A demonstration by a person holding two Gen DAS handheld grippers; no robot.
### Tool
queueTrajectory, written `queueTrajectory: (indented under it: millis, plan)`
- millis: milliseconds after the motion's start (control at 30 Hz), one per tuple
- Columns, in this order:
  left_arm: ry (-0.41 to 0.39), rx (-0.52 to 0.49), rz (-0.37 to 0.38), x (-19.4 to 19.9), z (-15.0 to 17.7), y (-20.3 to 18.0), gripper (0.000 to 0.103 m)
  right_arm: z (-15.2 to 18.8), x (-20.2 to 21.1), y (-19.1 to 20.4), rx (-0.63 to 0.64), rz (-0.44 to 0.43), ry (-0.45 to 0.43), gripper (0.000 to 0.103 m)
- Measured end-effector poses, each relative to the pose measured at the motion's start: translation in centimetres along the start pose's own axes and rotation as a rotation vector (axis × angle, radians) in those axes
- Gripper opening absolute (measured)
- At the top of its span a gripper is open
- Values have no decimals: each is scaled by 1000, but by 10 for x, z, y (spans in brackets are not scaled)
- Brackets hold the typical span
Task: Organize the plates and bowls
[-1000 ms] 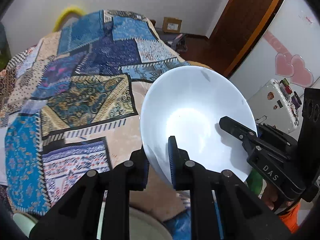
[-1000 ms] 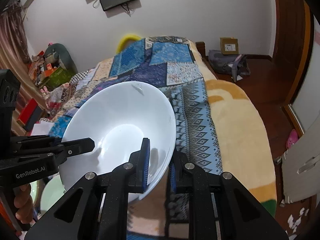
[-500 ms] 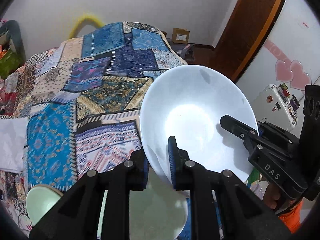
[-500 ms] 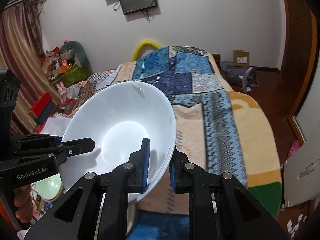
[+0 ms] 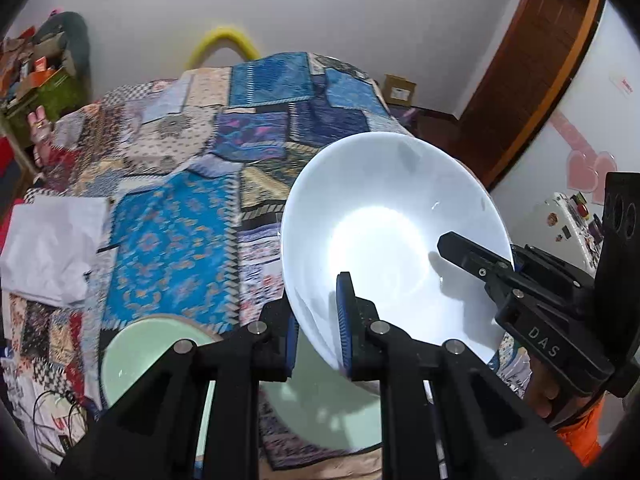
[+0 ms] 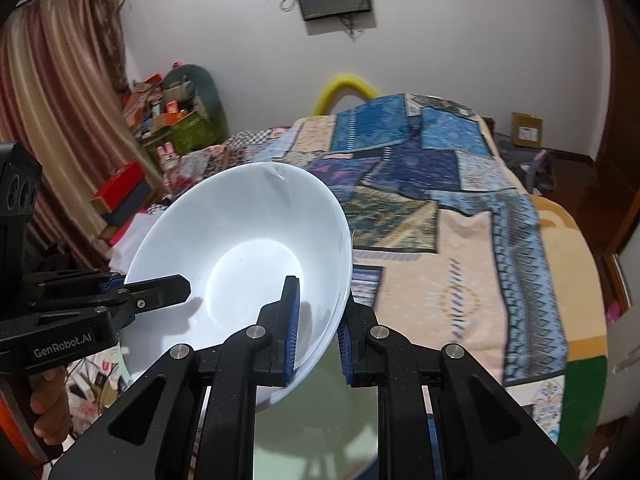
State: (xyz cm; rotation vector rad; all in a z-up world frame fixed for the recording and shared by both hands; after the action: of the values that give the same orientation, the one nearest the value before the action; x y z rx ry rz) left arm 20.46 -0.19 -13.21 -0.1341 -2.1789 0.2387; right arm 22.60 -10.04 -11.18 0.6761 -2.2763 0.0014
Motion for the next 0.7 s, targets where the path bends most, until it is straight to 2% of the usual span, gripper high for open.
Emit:
queueTrajectory:
  millis: [367,700]
  plan:
    - [-43,66,-61,42,24,68,17,6,-16,69,58,-83,13,16]
    - [-35,123,-91,51,54,114,17,21,-33,115,90,-131,58,16]
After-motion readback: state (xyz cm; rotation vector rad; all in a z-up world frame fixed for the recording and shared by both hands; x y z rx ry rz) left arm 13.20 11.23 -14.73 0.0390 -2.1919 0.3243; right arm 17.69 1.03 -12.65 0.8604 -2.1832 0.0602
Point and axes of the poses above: each gripper's, at about its wrist camera, not at the fingertips, and x roughly against the way its jaws point, y to its left, z to its underside, the point moved 10 cm from there along -x, roughly the way its jaws point, and after that the axes turned 2 degrees about x, right-handed, at the moved point
